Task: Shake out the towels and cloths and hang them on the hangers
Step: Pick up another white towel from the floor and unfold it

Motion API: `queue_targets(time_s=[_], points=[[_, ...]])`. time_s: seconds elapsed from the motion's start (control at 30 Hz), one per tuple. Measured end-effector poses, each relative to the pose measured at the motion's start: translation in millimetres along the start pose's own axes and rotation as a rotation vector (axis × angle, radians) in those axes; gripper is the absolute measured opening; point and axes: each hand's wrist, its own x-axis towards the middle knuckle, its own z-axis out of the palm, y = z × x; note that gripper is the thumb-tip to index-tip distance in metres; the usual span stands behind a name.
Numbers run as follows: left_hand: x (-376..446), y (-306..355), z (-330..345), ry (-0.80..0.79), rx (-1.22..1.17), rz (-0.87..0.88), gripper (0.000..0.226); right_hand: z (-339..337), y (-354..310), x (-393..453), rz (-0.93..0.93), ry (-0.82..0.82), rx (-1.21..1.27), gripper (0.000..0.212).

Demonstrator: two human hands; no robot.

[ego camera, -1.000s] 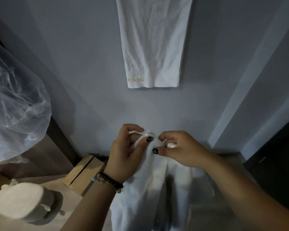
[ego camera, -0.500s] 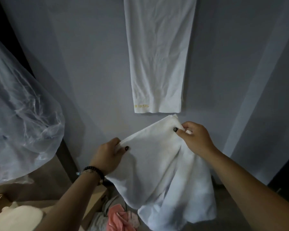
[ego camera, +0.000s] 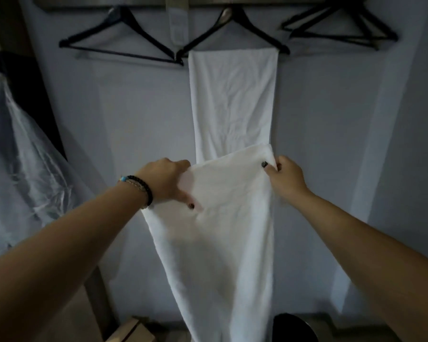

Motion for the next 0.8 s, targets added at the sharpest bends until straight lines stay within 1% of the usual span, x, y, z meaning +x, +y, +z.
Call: queue_targets(time_s=[0.07,0.1,0.13,0.17,0.23,0.3,0.33,0.37,0.4,0.43,0.47,0.5,0.53,0.57,0.6,0.63,0.67,0.7,0.8], points=[[0,-8,-6,-0.118,0.138,0.013,0.062,-2,-2,-3,-0.042,0.012,-0.008,0.03],[-1,-15,-5,-0.147,0.135,-0.011,0.058,-3,-4,-5,-0.074,0.029,0.0,0.028],[-3,-21,-4,-0.146,0.068,-0.058,0.053,-4,-10,-7,-0.106,0.044,0.012,0.027],[-5,-28,-6,-0.114,-0.031,-0.11,0.046,-7,-18,-8,-0.136,0.057,0.027,0.026],[-6,-47,-17,0.001,-0.175,-0.171,0.032,-19,-43,-6,-0.2,0.096,0.038,0.027],[-10,-63,-47,0.15,-0.34,-0.178,0.025,-34,-69,-1,-0.244,0.175,0.057,0.032],[-13,-68,-64,0.261,-0.446,-0.156,0.023,-40,-79,3,-0.257,0.231,0.093,0.033],[-13,-69,-78,0.416,-0.559,-0.145,0.021,-43,-86,8,-0.263,0.285,0.147,0.032],[-11,-69,-84,0.605,-0.656,-0.169,0.02,-44,-93,13,-0.254,0.316,0.207,0.03],[-9,-67,-83,0.786,-0.77,-0.228,0.023,-42,-98,16,-0.233,0.315,0.251,0.029],[-5,-64,-74,0.91,-0.916,-0.302,0.031,-38,-102,18,-0.21,0.289,0.27,0.029],[-1,-58,-59,0.933,-1.056,-0.373,0.042,-32,-104,19,-0.19,0.255,0.269,0.029],[1,-51,-39,0.864,-1.125,-0.437,0.053,-26,-104,19,-0.177,0.226,0.258,0.029],[3,-46,-17,0.749,-1.12,-0.47,0.058,-21,-102,19,-0.168,0.206,0.246,0.03],[2,-41,0,0.642,-1.09,-0.505,0.054,-18,-99,18,-0.162,0.196,0.236,0.03],[-1,-37,11,0.599,-1.063,-0.538,0.045,-15,-96,18,-0.158,0.196,0.223,0.03],[-3,-35,13,0.611,-1.054,-0.556,0.038,-15,-93,18,-0.16,0.204,0.205,0.03],[-3,-38,10,0.675,-1.049,-0.547,0.037,-15,-91,20,-0.172,0.214,0.187,0.03],[3,-56,-31,0.868,-1.012,-0.542,0.048,-15,-97,27,-0.237,0.261,0.166,0.028]])
